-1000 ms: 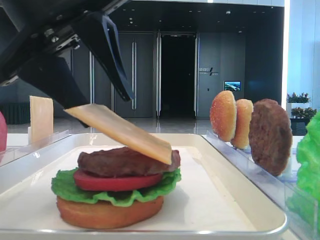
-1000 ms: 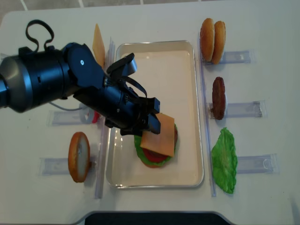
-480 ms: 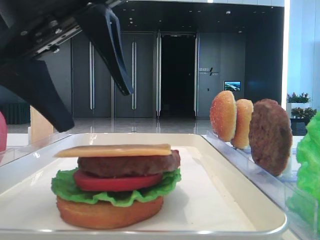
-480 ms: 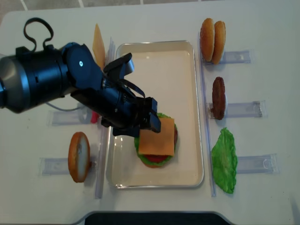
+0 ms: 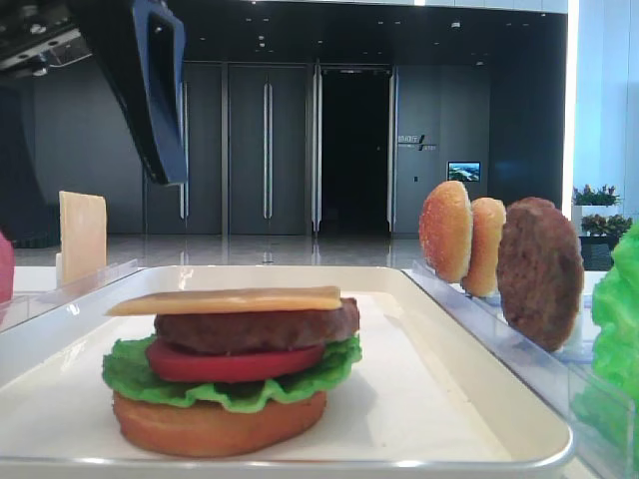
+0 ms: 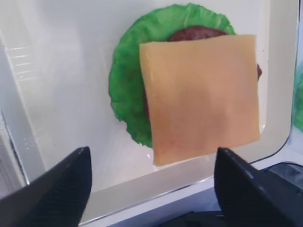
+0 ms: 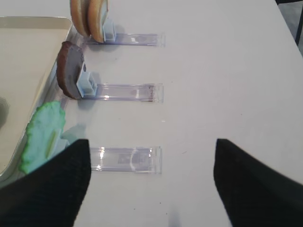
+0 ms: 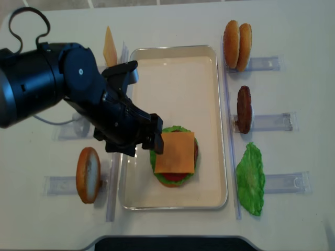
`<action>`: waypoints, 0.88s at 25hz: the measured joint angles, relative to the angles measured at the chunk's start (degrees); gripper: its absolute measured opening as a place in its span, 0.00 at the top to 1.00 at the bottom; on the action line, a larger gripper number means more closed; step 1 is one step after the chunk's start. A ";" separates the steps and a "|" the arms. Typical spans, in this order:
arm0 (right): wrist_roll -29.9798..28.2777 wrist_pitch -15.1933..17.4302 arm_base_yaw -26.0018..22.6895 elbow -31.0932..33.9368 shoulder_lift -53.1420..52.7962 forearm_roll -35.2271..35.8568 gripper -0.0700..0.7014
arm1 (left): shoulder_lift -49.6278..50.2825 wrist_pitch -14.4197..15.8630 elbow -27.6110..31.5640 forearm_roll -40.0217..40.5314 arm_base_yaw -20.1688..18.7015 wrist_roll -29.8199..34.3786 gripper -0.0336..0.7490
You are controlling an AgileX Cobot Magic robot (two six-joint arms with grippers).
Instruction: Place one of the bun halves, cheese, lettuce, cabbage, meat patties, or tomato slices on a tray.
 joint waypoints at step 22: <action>0.00 0.00 0.00 0.00 0.00 0.00 0.21 | 0.00 24.63 -17.92 15.17 0.00 -3.01 0.18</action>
